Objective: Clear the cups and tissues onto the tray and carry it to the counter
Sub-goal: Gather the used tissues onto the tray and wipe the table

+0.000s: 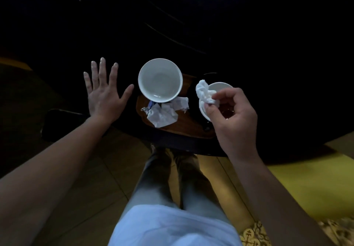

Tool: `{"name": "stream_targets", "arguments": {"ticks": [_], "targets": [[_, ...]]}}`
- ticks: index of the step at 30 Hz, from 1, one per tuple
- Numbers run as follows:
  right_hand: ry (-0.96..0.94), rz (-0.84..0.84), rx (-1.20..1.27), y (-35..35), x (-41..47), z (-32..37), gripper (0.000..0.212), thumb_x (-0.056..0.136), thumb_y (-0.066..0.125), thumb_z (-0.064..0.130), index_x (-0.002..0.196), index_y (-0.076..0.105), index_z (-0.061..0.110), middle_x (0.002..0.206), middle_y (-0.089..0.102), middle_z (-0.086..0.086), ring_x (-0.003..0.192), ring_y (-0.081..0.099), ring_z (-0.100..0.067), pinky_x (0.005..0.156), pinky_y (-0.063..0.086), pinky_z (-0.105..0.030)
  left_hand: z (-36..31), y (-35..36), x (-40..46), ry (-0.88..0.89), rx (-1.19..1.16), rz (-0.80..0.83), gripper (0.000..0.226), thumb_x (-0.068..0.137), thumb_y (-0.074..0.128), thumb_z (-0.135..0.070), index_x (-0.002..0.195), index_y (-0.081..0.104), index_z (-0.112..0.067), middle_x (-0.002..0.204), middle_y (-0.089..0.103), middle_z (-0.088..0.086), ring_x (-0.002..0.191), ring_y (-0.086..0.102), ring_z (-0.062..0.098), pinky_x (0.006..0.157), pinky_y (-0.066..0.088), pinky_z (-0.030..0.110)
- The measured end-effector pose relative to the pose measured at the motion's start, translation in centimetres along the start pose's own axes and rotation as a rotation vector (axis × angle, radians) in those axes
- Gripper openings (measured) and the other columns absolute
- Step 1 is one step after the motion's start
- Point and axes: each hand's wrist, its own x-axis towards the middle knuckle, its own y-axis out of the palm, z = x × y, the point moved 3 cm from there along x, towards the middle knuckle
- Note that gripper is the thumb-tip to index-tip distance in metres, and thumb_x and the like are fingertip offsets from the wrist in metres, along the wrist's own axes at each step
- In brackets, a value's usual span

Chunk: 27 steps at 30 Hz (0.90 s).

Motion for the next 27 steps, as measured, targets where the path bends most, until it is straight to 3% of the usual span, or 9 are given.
{"name": "stream_targets", "arguments": {"ticks": [4,9,12,21,27], "targets": [[0.07,0.051,0.029,2.3,-1.7,0.4,0.015,0.089,0.073,0.012,0.099,0.065,0.02,0.087,0.068,0.011,0.08,0.067,-0.008,0.071,0.057,-0.03,0.0,0.0,0.0,-0.003,0.001,-0.02,0.079,0.1,0.033,-0.067,0.163,0.019,-0.022,0.173,0.004,0.011,0.159,-0.002,0.031,0.127,0.001,0.055],[0.154,0.104,-0.044,4.9,-4.2,-1.2,0.023,0.088,0.075,0.014,0.107,0.064,0.019,0.089,0.071,0.011,0.084,0.069,-0.005,0.071,0.058,-0.026,0.0,-0.1,0.0,0.002,-0.025,-0.038,0.077,0.101,0.035,-0.065,0.163,0.022,-0.022,0.172,0.007,0.012,0.159,0.0,0.033,0.127,0.002,0.055],[0.186,0.099,-0.127,6.0,-5.0,-2.9,0.022,0.088,0.075,0.016,0.106,0.063,0.021,0.089,0.071,0.01,0.082,0.069,-0.004,0.071,0.059,-0.031,0.2,0.0,-0.1,0.001,-0.018,-0.045,0.077,0.101,0.036,-0.066,0.162,0.022,-0.022,0.172,0.007,0.012,0.159,0.001,0.034,0.127,0.002,0.055],[0.139,0.03,-0.281,7.3,-5.4,-4.0,0.015,0.088,0.073,0.02,0.101,0.065,0.02,0.084,0.073,0.008,0.076,0.069,-0.008,0.064,0.059,-0.035,0.4,0.0,0.2,0.007,-0.021,-0.049,0.077,0.102,0.037,-0.065,0.163,0.02,-0.023,0.172,0.007,0.012,0.159,0.001,0.035,0.127,0.003,0.056],[0.037,0.06,-0.446,7.8,-5.6,-3.9,0.014,0.088,0.074,0.02,0.096,0.064,0.018,0.076,0.069,0.008,0.067,0.067,-0.009,0.056,0.05,-0.022,0.3,0.0,0.2,0.009,-0.015,-0.048,0.077,0.102,0.034,-0.066,0.163,0.019,-0.022,0.172,0.006,0.013,0.158,0.001,0.036,0.126,0.003,0.056]]}}
